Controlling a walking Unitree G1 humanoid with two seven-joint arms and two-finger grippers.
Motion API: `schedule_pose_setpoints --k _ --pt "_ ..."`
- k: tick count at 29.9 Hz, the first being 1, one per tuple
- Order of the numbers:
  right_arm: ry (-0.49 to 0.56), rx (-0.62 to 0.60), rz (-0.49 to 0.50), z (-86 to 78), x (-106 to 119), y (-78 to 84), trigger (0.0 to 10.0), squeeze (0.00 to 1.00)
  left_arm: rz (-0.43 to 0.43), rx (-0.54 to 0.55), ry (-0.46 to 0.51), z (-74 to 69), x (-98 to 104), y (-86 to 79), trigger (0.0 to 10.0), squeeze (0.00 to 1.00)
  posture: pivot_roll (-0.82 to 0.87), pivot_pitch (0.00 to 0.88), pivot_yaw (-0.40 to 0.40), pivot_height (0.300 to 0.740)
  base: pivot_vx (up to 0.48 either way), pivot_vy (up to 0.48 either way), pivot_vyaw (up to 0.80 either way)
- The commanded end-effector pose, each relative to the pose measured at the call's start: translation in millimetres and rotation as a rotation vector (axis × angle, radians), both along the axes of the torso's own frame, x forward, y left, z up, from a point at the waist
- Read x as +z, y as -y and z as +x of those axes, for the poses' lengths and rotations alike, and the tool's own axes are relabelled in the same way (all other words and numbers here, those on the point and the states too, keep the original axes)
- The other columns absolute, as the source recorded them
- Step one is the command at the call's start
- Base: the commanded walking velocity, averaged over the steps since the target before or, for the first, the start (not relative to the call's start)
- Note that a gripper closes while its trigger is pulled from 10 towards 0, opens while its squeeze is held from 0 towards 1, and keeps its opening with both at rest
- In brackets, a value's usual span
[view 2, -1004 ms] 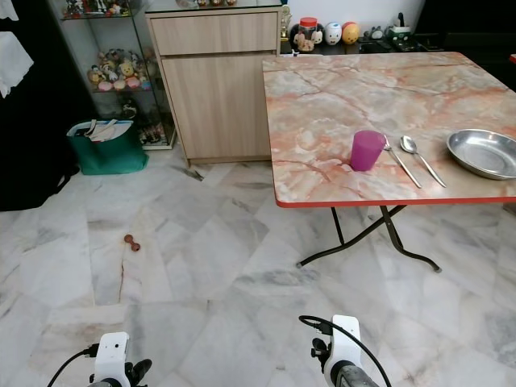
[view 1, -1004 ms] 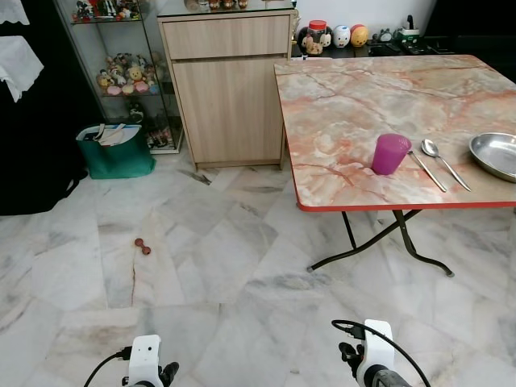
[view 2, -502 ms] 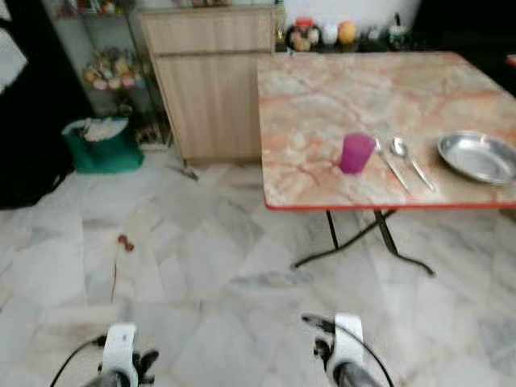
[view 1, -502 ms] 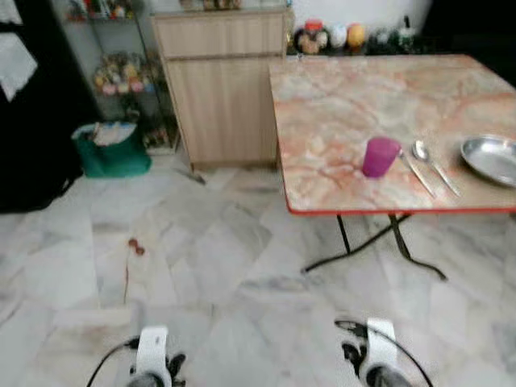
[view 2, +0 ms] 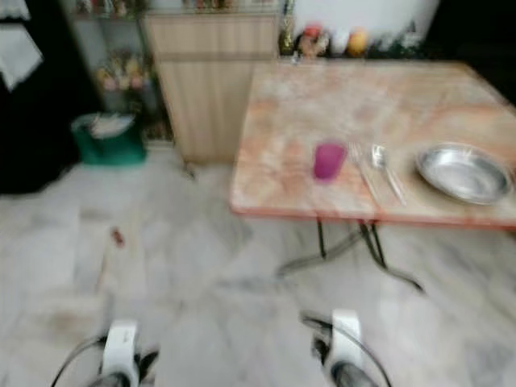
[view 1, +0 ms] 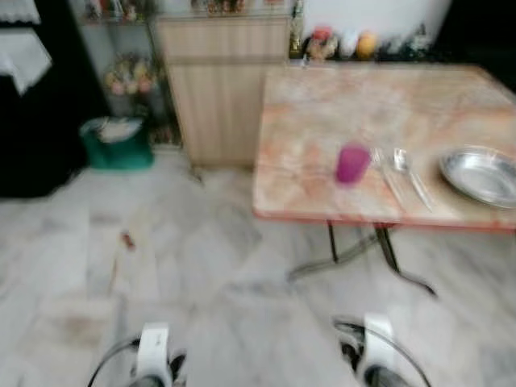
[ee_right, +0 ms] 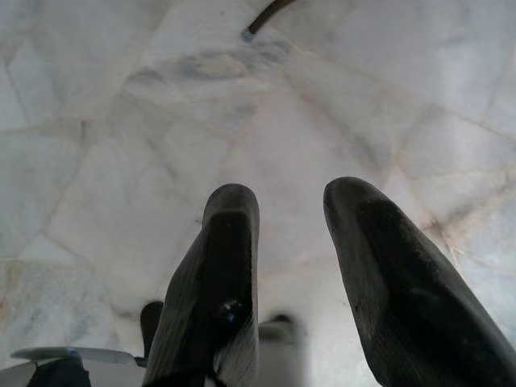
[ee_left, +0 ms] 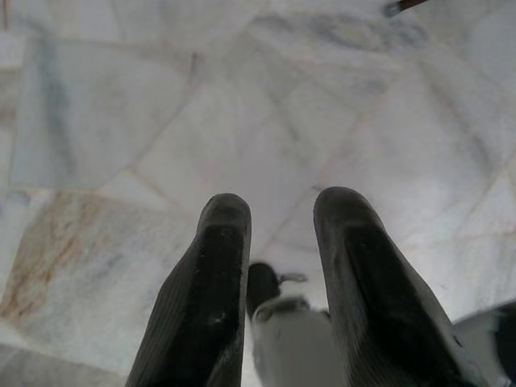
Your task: Setting the table
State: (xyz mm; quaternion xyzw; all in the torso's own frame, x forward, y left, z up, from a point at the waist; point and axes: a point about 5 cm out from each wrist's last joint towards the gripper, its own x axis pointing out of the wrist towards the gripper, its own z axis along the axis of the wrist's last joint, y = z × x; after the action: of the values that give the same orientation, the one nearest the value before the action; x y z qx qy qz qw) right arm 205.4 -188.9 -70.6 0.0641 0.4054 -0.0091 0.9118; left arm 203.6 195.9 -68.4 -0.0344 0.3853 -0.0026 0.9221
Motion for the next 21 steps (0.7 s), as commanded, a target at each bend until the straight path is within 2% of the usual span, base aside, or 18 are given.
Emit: schedule_pose_setpoints --k 1,15,21 --pt "-0.010 -0.006 -0.014 -3.0 -0.9 6.2 10.0 0.00 -0.001 -0.002 -0.005 -0.8 -0.7 1.0 10.0 0.00 -0.06 0.000 0.032 0.740 0.000 -0.480 0.00" --pt "-0.007 0.000 -0.017 -1.6 0.1 7.6 10.0 0.00 0.000 0.012 -0.024 -5.9 -3.6 -0.6 10.0 0.00 -0.06 0.000 0.024 0.740 0.000 -0.480 0.00" --pt "-0.011 0.001 -0.016 -2.1 -0.3 6.8 10.0 0.00 -0.002 0.011 -0.023 -6.3 -3.9 1.0 10.0 0.00 -0.06 0.000 0.023 0.740 0.000 -0.329 0.00"
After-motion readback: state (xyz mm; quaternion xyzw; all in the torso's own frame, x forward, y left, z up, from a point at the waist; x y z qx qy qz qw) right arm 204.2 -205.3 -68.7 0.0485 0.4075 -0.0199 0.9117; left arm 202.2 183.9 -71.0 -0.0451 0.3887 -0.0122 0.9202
